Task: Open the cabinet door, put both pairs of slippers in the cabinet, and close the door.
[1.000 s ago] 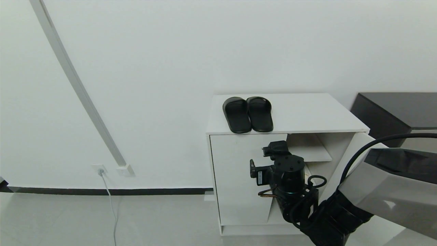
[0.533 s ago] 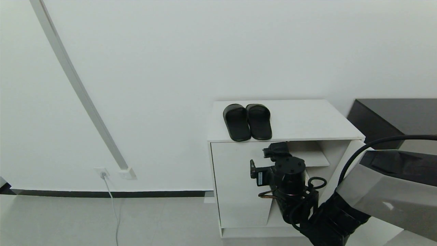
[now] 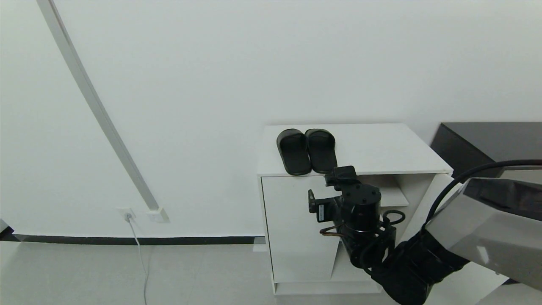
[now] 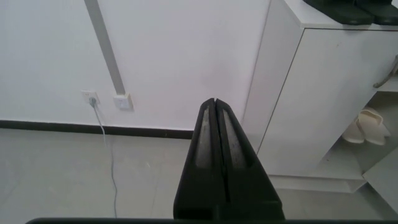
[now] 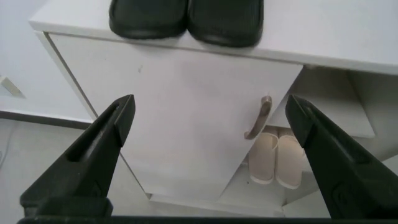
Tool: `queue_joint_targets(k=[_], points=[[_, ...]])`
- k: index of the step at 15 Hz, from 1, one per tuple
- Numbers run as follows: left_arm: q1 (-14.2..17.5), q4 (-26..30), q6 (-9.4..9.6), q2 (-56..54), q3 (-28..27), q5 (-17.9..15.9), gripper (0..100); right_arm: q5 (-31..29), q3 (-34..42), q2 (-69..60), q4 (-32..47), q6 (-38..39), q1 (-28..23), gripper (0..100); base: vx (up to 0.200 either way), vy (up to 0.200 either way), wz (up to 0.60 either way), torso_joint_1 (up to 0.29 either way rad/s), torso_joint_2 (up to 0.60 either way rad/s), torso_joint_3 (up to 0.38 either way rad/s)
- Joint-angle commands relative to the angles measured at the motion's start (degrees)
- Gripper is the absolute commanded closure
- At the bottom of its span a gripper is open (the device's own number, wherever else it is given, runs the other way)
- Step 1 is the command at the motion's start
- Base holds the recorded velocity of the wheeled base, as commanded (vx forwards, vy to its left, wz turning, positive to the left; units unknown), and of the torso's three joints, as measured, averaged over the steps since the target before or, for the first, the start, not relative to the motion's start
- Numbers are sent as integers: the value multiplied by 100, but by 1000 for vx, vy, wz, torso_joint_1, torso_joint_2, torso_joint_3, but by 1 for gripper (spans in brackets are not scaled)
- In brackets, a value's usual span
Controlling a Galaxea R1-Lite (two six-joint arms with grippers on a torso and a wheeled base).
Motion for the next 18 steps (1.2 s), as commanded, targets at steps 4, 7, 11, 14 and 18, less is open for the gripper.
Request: queue_joint_targets(k=[4, 7, 11, 14, 18], points=[[2, -1, 22, 8, -1, -52, 100, 10, -1402, -504, 1512, 46, -35, 0, 0, 0, 0, 0, 0, 0], [2, -1, -4, 8, -1, -52, 100, 177, -2299, -548, 2822, 450, -167, 0, 0, 0, 0, 0, 0, 0], [2, -1, -4, 8, -1, -52, 100, 617, -2677, -759, 3973, 872, -184, 0, 0, 0, 0, 0, 0, 0], [2, -1, -4, 8, -1, -52, 100, 625, -2650, -698, 3973, 881, -193, 0, 67, 0, 0, 2, -2, 2], [2, -1, 4, 8, -1, -60, 100, 625, -2606, -592, 3955, 916, -193, 0, 200, 0, 0, -4, -1, 6]])
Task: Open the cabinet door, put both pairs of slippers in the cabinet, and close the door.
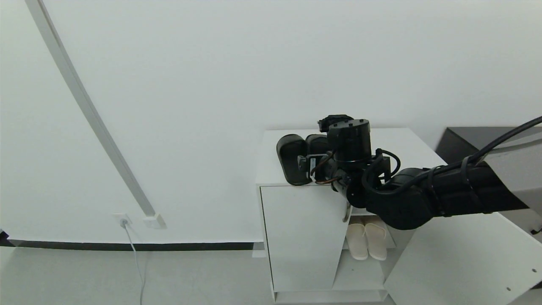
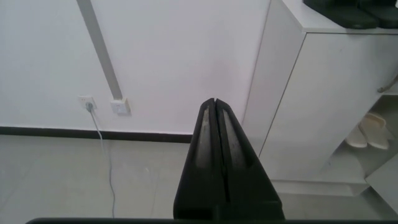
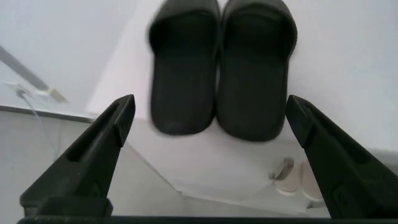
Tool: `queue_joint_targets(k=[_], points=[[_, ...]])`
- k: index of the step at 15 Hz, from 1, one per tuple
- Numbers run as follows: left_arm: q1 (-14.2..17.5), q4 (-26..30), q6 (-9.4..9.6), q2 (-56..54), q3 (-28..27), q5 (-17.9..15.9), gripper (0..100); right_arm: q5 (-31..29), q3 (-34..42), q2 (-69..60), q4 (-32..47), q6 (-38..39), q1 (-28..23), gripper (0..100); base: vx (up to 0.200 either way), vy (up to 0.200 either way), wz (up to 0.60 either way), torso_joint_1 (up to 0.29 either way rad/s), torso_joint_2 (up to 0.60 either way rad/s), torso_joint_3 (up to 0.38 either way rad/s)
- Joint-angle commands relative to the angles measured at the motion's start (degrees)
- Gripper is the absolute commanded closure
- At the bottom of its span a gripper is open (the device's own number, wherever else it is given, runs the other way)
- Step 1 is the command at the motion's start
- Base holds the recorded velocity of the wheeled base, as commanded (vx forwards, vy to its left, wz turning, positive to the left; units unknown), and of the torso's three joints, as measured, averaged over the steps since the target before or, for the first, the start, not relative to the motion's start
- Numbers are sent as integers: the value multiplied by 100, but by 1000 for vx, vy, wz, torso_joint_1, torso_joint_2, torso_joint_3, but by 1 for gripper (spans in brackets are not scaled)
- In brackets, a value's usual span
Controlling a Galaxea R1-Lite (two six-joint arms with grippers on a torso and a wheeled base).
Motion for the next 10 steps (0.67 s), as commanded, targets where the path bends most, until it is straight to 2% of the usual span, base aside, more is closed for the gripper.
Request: queue_joint_targets(k=[1, 5, 8, 10], points=[[4, -1, 0, 8, 1, 4, 100, 4, 79, 105, -49, 8, 8, 0, 200, 0, 0, 27, 2, 2], [4, -1, 0, 8, 1, 4, 100, 30, 159, 387, -295, 0, 8, 0, 200, 0, 0, 1, 4, 2], [4, -1, 0, 8, 1, 4, 100, 285, 97, 589, -436, -27, -10, 0, 200, 0, 0, 4, 5, 2], [4, -1, -9, -1, 1, 13, 100, 294, 27, 773, -541, -62, -18, 0, 0, 0, 0, 0, 0, 0]])
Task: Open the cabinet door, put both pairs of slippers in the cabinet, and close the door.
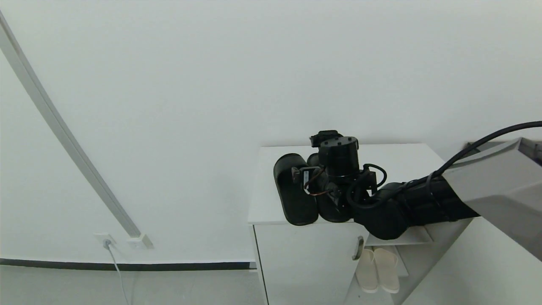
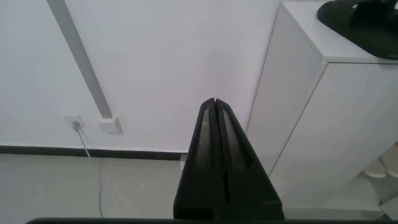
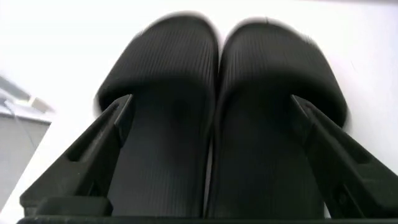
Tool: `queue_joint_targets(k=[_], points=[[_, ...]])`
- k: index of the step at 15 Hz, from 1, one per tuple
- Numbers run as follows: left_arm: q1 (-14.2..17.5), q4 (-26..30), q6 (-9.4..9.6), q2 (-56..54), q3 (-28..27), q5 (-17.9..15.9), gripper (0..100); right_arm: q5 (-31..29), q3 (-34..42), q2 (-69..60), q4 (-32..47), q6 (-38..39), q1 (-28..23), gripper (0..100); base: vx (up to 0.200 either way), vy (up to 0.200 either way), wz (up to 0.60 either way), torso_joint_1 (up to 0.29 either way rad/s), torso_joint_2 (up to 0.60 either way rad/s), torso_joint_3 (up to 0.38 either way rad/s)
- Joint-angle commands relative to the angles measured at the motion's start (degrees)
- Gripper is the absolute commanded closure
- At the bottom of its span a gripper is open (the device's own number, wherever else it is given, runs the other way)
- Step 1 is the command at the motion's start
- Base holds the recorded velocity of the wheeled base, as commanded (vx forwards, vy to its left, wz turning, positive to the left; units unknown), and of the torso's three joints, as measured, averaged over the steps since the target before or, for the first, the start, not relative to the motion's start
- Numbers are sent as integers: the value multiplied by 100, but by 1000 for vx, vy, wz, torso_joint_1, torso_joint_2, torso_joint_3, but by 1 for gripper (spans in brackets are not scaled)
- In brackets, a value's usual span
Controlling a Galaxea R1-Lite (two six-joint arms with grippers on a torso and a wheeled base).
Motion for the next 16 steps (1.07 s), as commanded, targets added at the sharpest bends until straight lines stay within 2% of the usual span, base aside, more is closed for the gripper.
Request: queue_joint_targets(k=[1, 9, 12, 16], points=[[4, -1, -1, -2, 1, 4, 100, -5, -92, 284, -27, -16, -5, 0, 0, 0, 0, 0, 0, 0], [4, -1, -9, 7, 1, 4, 100, 74, -654, 821, -133, -262, -190, 0, 0, 0, 0, 0, 0, 0], [4, -1, -9, -2, 1, 4, 100, 65, -1217, 1216, -133, -350, -304, 0, 0, 0, 0, 0, 0, 0], [4, -1, -9, -2, 1, 4, 100, 21, -1349, 1374, -467, -728, -339, 0, 0, 0, 0, 0, 0, 0]])
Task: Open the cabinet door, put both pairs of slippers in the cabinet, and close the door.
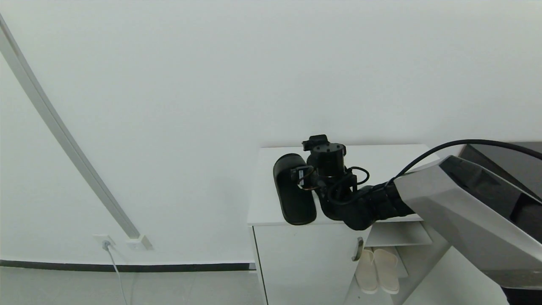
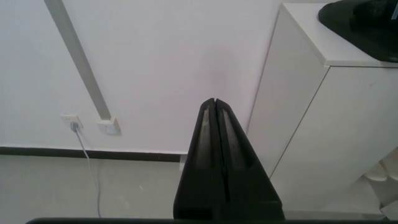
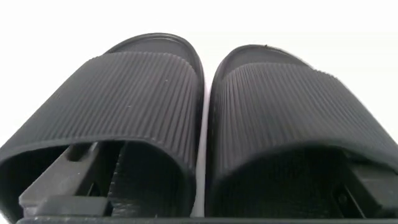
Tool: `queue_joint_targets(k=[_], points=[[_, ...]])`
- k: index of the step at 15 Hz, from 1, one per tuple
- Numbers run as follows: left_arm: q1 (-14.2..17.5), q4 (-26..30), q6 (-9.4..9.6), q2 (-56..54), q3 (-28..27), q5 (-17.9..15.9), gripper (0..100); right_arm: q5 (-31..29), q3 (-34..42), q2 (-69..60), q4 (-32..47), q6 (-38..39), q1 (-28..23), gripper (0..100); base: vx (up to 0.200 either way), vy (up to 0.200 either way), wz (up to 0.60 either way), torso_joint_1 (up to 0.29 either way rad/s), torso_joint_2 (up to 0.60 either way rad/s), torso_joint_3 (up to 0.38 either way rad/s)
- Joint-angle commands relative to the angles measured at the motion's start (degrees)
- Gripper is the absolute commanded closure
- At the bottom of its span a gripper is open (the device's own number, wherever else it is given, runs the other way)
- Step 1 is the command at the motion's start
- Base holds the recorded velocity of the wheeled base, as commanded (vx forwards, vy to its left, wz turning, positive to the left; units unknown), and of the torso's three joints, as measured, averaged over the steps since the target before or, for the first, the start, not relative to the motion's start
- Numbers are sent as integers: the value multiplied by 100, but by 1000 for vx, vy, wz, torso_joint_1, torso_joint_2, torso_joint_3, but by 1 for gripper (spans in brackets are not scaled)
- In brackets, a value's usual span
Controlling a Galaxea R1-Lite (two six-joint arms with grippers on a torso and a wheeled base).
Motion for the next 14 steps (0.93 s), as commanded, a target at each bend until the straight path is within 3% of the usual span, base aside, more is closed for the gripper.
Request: queue_joint_targets(k=[1, 7, 11, 14], points=[[2, -1, 8, -2, 1, 4, 100, -8, -32, 115, -12, -1, 0, 100, 0, 0, 0, 0, 0, 0], [2, -1, -10, -2, 1, 4, 100, -8, 109, -25, -82, 25, 26, 100, 0, 0, 0, 0, 0, 0], [2, -1, -1, -2, 1, 4, 100, 45, 627, -456, -241, 43, 44, 100, 0, 0, 0, 0, 0, 0], [2, -1, -1, -2, 1, 4, 100, 309, 1515, -1291, -487, 43, 44, 100, 0, 0, 0, 0, 0, 0]])
